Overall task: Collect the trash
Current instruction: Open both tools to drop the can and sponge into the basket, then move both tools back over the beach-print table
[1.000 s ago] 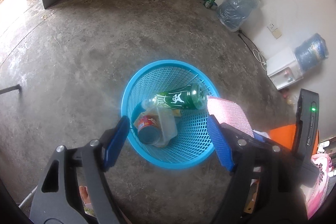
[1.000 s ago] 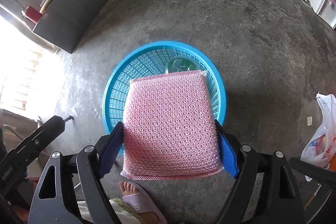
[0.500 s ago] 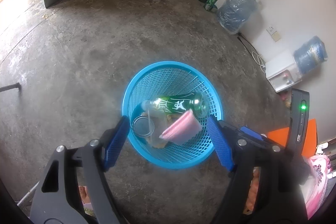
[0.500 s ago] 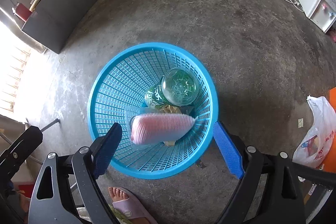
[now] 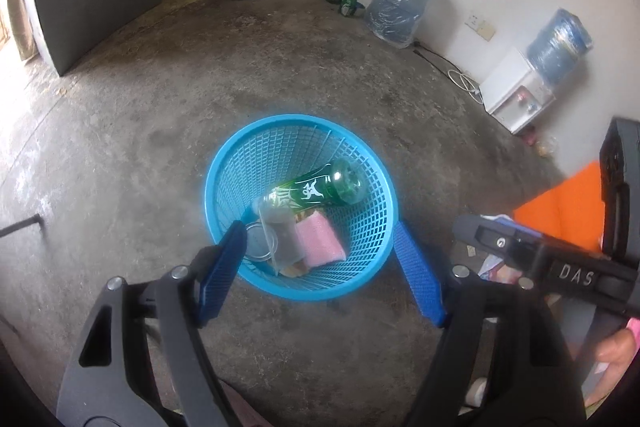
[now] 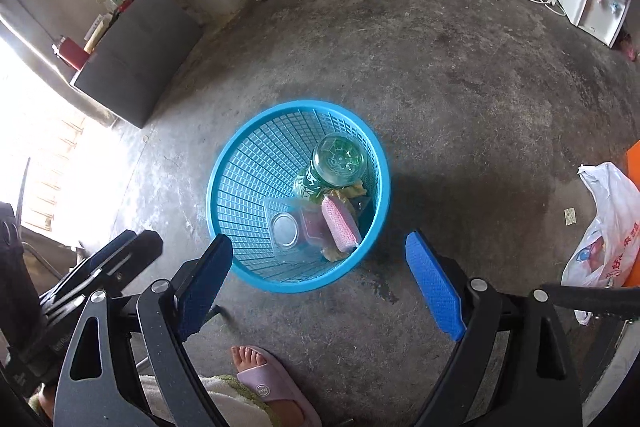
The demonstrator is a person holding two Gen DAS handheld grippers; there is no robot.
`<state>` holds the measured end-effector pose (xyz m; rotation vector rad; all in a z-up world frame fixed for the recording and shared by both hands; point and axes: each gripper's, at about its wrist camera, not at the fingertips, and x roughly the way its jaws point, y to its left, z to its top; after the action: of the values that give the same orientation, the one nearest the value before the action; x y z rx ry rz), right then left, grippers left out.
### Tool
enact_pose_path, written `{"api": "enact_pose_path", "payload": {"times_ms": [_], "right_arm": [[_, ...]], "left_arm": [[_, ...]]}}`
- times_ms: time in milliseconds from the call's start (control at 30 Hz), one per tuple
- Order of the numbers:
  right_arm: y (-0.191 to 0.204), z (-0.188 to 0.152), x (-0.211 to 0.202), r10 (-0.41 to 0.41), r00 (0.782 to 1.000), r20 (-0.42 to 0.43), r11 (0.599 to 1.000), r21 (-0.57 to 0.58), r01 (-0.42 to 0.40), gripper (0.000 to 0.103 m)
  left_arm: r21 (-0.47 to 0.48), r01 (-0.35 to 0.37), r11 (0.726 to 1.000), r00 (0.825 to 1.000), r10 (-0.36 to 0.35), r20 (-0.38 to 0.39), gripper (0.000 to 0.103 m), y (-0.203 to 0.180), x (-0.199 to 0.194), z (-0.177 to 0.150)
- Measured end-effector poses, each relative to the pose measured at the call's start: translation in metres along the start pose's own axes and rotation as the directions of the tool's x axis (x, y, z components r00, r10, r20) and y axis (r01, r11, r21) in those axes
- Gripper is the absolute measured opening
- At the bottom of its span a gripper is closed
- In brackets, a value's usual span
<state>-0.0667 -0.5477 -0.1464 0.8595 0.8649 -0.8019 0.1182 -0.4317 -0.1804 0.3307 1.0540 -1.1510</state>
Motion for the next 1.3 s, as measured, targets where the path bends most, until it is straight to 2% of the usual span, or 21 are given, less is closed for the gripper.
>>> {"api": "enact_pose_path", "payload": {"times_ms": [67,200,333,433,500,600,733,867,967,1067,1167,1300], "right_arm": [[0.004,0.000,-0.021,0.020,0.999,0.035,1.000,-0.015,-0.020,0.086],[0.017,-0.001,-0.066,0.066,0.992,0.111,0.995,-0.079,-0.057,0.086],[0.031,-0.007,-0.108,0.122,0.977,0.175,0.984,-0.150,-0.096,0.086],[0.043,-0.015,-0.129,0.158,0.969,0.191,0.972,-0.204,-0.118,0.086],[0.055,-0.020,-0.140,0.179,0.966,0.185,0.960,-0.249,-0.131,0.086],[0.079,-0.027,-0.152,0.222,0.961,0.164,0.936,-0.312,-0.163,0.086],[0.115,-0.037,-0.164,0.294,0.946,0.137,0.902,-0.367,-0.227,0.086],[0.159,-0.054,-0.164,0.361,0.930,0.074,0.857,-0.419,-0.299,0.086],[0.199,-0.073,-0.160,0.383,0.924,0.003,0.815,-0.472,-0.336,0.086],[0.238,-0.094,-0.157,0.399,0.914,-0.066,0.764,-0.527,-0.372,0.086],[0.274,-0.117,-0.155,0.405,0.904,-0.138,0.715,-0.569,-0.407,0.086],[0.322,-0.140,-0.153,0.394,0.890,-0.229,0.651,-0.615,-0.446,0.086]], "left_arm": [[0.059,0.007,0.998,1.000,-0.007,0.003,0.071,-0.017,-0.008,-0.009],[0.104,0.026,0.994,1.000,-0.027,0.003,0.071,-0.038,-0.028,-0.027],[0.136,0.044,0.990,0.998,-0.050,0.044,0.072,-0.056,-0.065,-0.045],[0.154,0.053,0.987,0.995,-0.065,0.075,0.072,-0.065,-0.098,-0.059],[0.149,0.055,0.987,0.992,-0.070,0.100,0.075,-0.067,-0.124,-0.069],[0.121,0.043,0.992,0.982,-0.064,0.177,0.080,-0.062,-0.171,-0.084],[0.034,-0.012,0.999,0.961,0.002,0.275,0.086,-0.037,-0.235,-0.103],[-0.076,-0.103,0.992,0.932,0.123,0.341,0.089,0.001,-0.290,-0.129],[-0.185,-0.164,0.969,0.904,0.223,0.364,0.089,0.035,-0.326,-0.153],[-0.312,-0.205,0.928,0.870,0.319,0.377,0.090,0.070,-0.361,-0.181],[-0.432,-0.223,0.874,0.831,0.402,0.385,0.090,0.105,-0.393,-0.210],[-0.545,-0.245,0.802,0.766,0.505,0.399,0.090,0.144,-0.428,-0.243]]}}
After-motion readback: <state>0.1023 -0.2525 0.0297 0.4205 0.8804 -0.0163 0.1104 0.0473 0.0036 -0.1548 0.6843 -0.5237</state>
